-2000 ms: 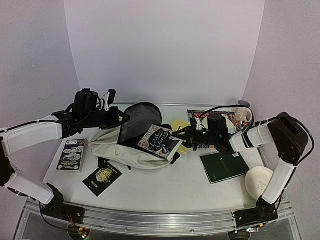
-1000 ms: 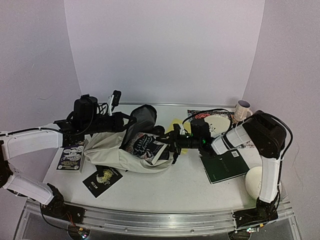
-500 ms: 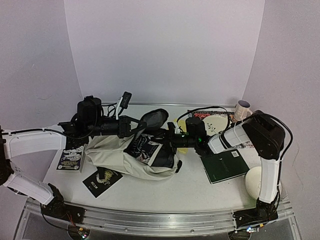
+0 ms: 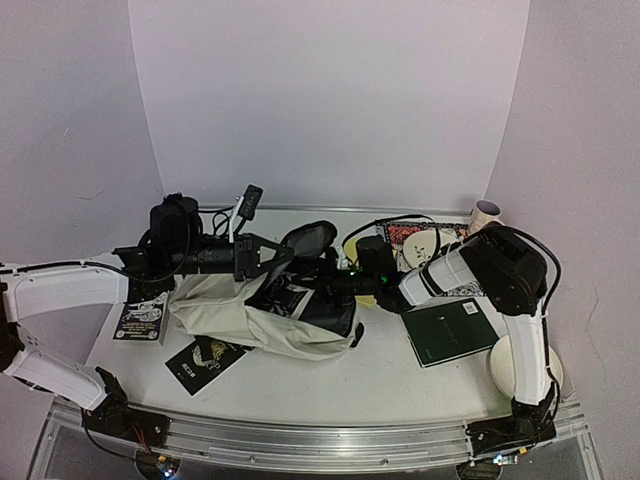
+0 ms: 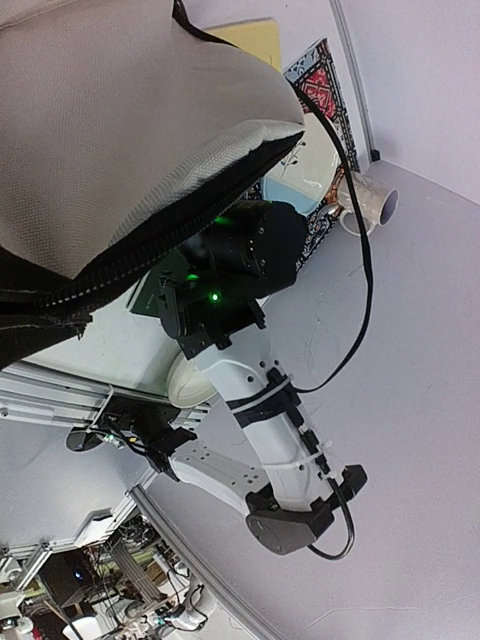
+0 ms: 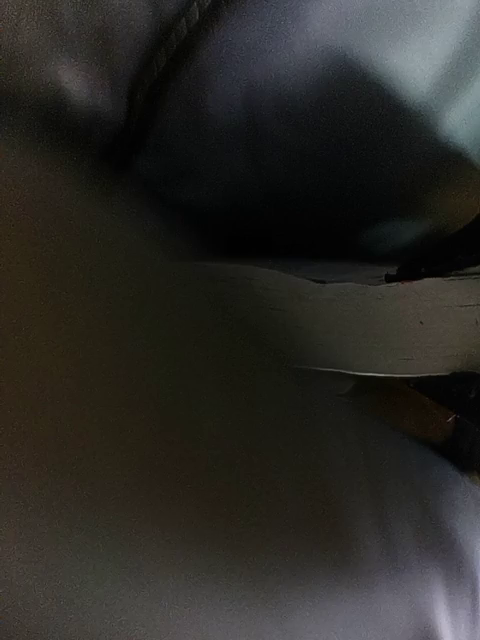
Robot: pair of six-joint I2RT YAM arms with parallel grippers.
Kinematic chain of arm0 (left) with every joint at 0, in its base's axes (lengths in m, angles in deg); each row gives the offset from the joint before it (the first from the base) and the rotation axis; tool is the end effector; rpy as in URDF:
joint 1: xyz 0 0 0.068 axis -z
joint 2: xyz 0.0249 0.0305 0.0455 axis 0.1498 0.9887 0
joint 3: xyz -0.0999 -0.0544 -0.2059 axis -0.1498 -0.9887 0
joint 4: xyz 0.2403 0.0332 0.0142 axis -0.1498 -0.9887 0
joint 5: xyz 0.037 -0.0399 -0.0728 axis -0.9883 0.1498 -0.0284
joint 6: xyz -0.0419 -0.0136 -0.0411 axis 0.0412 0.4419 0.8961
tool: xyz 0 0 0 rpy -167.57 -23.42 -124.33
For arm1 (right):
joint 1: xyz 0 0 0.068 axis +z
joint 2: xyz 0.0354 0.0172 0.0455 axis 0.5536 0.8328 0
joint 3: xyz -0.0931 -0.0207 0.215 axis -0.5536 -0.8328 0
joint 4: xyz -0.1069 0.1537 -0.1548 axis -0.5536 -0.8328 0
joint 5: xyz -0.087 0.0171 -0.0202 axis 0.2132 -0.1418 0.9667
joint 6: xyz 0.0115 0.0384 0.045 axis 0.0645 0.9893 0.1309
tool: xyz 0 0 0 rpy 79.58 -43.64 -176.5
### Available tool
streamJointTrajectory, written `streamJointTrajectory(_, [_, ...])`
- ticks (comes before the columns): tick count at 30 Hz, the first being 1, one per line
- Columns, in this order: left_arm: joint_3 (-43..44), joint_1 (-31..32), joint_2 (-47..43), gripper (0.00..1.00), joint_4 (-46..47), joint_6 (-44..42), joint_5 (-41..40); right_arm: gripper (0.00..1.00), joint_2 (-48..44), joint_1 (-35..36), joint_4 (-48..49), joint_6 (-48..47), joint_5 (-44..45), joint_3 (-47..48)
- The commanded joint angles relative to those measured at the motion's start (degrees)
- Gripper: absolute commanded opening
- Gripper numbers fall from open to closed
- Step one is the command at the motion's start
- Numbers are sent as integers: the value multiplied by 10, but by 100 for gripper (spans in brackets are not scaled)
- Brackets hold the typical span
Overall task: Pack the student bag
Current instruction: Place the book in the largest pocket of the bag.
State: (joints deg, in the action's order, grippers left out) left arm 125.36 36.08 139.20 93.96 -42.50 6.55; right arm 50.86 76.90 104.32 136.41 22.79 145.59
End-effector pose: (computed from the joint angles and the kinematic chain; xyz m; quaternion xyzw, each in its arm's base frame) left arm 0.1918 -0.2237 0.2707 0.3079 0.6823 -0.5333 0.3941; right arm 0.2899 0.3095 0.1478 -0.0278 0.6853 0.7105 0.1573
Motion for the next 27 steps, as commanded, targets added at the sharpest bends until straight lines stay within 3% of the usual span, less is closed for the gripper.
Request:
streamJointTrajectory(1, [-20, 11, -64, 0, 82, -14, -1, 0, 3, 6, 54, -15, -1, 25])
streamJointTrajectory(7, [-77, 11, -87, 0, 83, -20, -41, 0, -26, 7, 104, -12, -43, 20])
streamJointTrajectory(19, [-61, 11, -76, 0, 83, -31, -28, 0, -56, 21, 140, 0, -66, 57])
streamJointTrajectory(27, [-37, 11, -75, 0, 82, -36, 26, 2, 0, 21, 37, -61, -18, 108])
